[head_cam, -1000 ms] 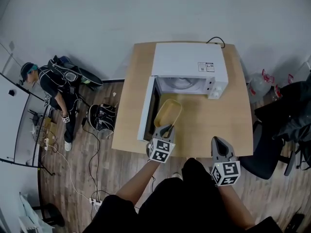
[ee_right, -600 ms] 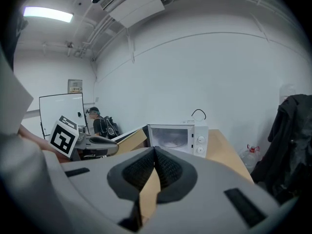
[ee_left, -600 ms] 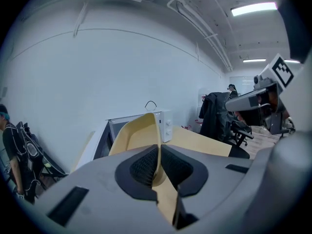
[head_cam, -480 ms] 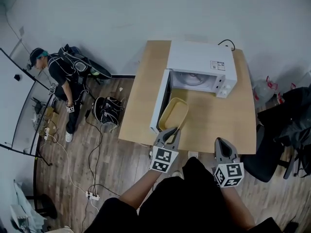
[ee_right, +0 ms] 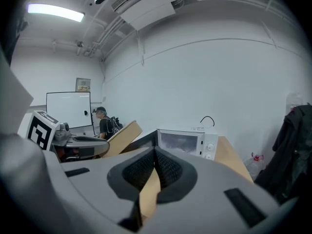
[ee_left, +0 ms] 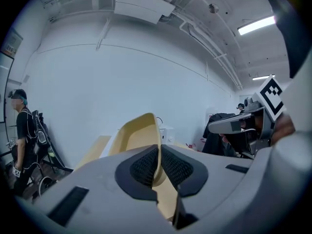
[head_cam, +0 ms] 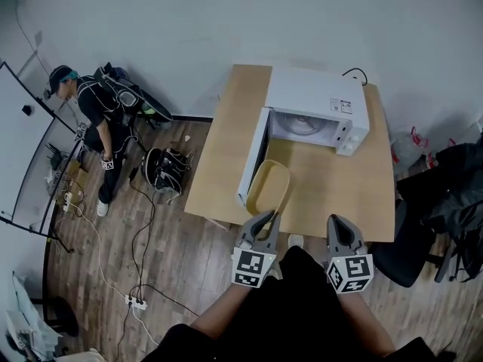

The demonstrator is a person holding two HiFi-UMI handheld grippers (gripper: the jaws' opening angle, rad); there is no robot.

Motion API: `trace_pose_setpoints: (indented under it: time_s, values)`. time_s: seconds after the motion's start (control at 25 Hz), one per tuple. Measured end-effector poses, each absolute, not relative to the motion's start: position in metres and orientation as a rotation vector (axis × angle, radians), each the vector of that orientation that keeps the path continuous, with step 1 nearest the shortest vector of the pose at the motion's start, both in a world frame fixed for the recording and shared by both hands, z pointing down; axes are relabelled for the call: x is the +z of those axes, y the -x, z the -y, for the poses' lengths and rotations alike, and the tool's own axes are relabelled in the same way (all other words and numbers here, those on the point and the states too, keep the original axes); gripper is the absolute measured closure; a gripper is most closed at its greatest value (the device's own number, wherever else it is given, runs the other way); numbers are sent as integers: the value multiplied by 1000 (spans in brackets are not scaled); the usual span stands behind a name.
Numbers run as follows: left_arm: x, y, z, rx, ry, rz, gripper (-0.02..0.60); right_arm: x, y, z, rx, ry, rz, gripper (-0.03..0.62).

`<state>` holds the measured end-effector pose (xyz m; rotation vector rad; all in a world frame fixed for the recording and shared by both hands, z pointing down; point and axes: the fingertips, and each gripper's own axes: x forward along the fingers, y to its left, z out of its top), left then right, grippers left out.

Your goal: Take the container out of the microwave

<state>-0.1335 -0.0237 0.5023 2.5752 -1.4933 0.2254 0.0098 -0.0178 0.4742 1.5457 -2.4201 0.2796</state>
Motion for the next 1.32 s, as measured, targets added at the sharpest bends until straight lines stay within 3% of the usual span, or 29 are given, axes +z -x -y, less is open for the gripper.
trace_pose_setpoints:
  time_s: [1.32]
  values:
    - [488, 127, 28, 120, -2572, 1477, 552, 480, -10, 30, 220, -1529, 2387, 534]
